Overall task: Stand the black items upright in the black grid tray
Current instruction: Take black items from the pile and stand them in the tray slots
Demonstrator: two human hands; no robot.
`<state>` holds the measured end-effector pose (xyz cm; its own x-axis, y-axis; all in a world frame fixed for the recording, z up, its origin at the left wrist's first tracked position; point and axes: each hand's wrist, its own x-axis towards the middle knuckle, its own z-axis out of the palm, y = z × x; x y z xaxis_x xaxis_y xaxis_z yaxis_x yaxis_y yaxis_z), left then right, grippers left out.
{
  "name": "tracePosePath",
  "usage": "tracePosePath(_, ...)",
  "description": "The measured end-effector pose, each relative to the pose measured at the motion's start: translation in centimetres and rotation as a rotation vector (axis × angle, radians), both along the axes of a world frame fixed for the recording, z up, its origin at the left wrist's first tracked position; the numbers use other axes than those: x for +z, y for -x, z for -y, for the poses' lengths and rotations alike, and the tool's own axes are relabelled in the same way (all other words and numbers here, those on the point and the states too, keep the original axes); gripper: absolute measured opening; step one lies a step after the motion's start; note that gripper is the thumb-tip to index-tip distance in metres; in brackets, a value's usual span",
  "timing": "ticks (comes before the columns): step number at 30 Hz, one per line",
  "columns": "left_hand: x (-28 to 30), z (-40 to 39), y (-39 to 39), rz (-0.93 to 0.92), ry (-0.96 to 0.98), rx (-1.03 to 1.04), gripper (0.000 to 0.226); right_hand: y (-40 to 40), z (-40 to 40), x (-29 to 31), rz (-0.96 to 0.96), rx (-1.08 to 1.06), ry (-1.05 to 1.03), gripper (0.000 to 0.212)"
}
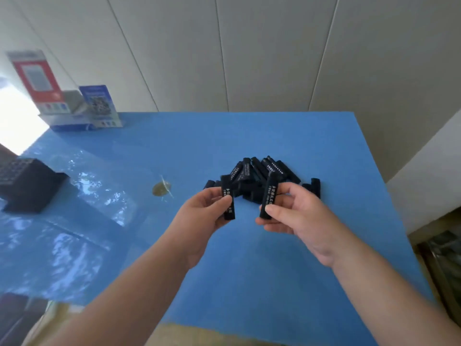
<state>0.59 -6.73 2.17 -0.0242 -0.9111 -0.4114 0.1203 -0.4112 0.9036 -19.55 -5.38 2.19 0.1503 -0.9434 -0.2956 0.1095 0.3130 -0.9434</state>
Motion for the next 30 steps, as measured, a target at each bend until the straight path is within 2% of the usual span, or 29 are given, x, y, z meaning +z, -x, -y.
tracePosePath(6,-0.6,-2.4,-8.0,-0.001,0.031,0.165,0.017,-8.0,0.7,0.3,-0.057,0.116,0.048,0.007)
tracePosePath(10,-0.5,-4.9,-14.2,0.002,0.05,0.251,0.02,-14.8,0.0,-0.1,-0.116,0.215,0.049,0.008)
tracePosePath(17,0.3,-10.8,-26.4,0.052,0.101,0.375,0.02,-28.2,-2.9,0.3,-0.071,0.363,0.03,0.013)
tracePosePath(23,0.9,-14.5,-35.4,0.057,0.118,0.469,0.015,-38.7,-4.8,0.4,-0.165,0.455,0.064,0.014)
tracePosePath(27,1.3,-15.4,-40.1,0.043,0.135,0.498,0.021,-44.0,-5.4,0.8,-0.167,0.516,0.102,0.021)
tracePosePath(30,1.1,-15.0,-42.8,0.006,0.118,0.51,0.018,-46.4,-4.8,0.7,-0.162,0.506,0.108,0.018)
